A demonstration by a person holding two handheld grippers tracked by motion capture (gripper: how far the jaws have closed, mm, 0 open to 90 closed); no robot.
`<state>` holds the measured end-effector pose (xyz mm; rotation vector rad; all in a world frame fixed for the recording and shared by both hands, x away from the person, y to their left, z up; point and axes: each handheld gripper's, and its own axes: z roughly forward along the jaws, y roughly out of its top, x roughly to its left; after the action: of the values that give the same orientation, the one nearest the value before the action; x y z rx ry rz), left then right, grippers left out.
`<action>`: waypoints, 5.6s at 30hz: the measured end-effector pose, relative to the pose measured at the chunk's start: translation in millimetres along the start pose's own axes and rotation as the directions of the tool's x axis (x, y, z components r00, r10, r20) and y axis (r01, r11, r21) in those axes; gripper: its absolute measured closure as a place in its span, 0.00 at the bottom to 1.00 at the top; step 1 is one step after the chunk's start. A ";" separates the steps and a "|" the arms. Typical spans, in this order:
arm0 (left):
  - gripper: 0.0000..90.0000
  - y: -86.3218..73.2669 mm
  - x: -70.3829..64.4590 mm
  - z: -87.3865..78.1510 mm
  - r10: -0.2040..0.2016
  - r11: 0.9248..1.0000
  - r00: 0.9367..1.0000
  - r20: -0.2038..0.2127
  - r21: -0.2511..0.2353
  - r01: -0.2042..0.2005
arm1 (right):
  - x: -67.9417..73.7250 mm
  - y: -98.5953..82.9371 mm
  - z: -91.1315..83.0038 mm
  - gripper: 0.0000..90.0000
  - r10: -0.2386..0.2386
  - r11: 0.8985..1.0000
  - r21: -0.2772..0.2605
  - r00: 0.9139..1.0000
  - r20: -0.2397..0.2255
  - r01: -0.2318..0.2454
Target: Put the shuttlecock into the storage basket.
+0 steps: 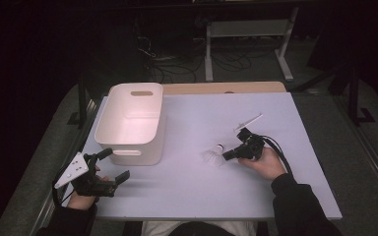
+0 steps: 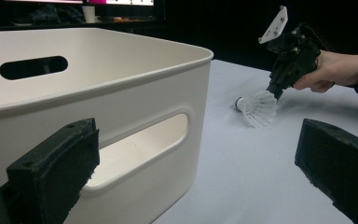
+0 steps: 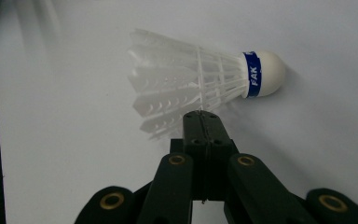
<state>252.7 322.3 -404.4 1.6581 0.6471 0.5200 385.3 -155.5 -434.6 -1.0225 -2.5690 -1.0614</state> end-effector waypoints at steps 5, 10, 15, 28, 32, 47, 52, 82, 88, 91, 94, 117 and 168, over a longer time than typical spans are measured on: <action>0.00 0.0 0.0 0.0 0.000 1.000 1.000 0.000 0.000 0.000 | 0.7 3.0 3.7 0.99 -0.004 1.000 0.003 1.000 0.000 0.004; 0.00 0.0 0.0 0.0 0.002 1.000 1.000 0.000 0.001 -0.002 | 1.4 5.7 5.7 0.99 -0.008 1.000 0.004 1.000 -0.001 0.009; 0.00 0.0 0.1 -0.2 0.002 1.000 1.000 0.000 0.000 -0.002 | 4.3 13.4 11.5 0.99 -0.023 1.000 0.005 1.000 -0.004 0.023; 0.00 0.0 0.1 -0.2 0.001 1.000 1.000 0.001 0.000 -0.001 | 7.7 28.1 24.4 0.99 -0.039 0.999 0.003 0.999 -0.006 0.039; 0.00 0.0 0.1 -0.1 0.001 1.000 1.000 0.001 -0.001 -0.001 | 8.1 30.9 26.3 0.99 -0.041 0.999 -0.002 0.999 -0.002 0.041; 0.00 0.0 0.2 -0.3 -0.001 1.000 1.000 0.002 -0.001 0.001 | 2.5 46.2 42.7 0.99 -0.040 0.999 -0.019 0.999 0.019 0.040; 0.00 0.0 0.1 -0.5 -0.001 1.000 1.000 0.002 -0.002 0.001 | 0.4 49.4 44.0 0.99 -0.039 0.999 -0.026 0.999 0.028 0.040; 0.00 0.0 0.3 -0.5 -0.002 1.000 1.000 0.004 -0.002 0.002 | -23.0 52.6 42.3 0.99 0.033 0.994 -0.106 0.998 0.051 -0.027; 0.00 0.0 0.3 -0.6 -0.002 1.000 1.000 0.004 -0.002 0.002 | -19.6 52.2 33.8 0.99 0.012 0.994 -0.111 0.999 0.051 -0.006; 0.00 0.0 0.3 -0.6 -0.002 1.000 1.000 0.004 -0.002 0.002 | -17.6 52.0 28.4 0.99 -0.001 0.994 -0.109 0.998 0.062 0.007; 0.00 0.0 0.2 -0.4 -0.001 1.000 1.000 0.003 -0.001 0.001 | -15.3 50.2 12.3 0.98 -0.011 0.993 -0.114 0.997 0.075 0.020; 0.00 -0.1 0.3 -0.3 -0.001 1.000 1.000 0.005 -0.001 0.001 | -7.5 77.4 -23.4 0.96 -0.065 0.994 -0.074 0.991 0.120 0.074; 0.00 -0.1 0.5 -0.2 -0.003 1.000 1.000 0.009 -0.001 0.003 | -43.1 107.0 -9.6 0.05 -0.053 0.998 -0.029 0.988 0.146 0.058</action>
<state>252.9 322.8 -404.5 1.6574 0.6428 0.5108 487.1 -130.5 -385.5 -1.0802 -2.7180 -1.0846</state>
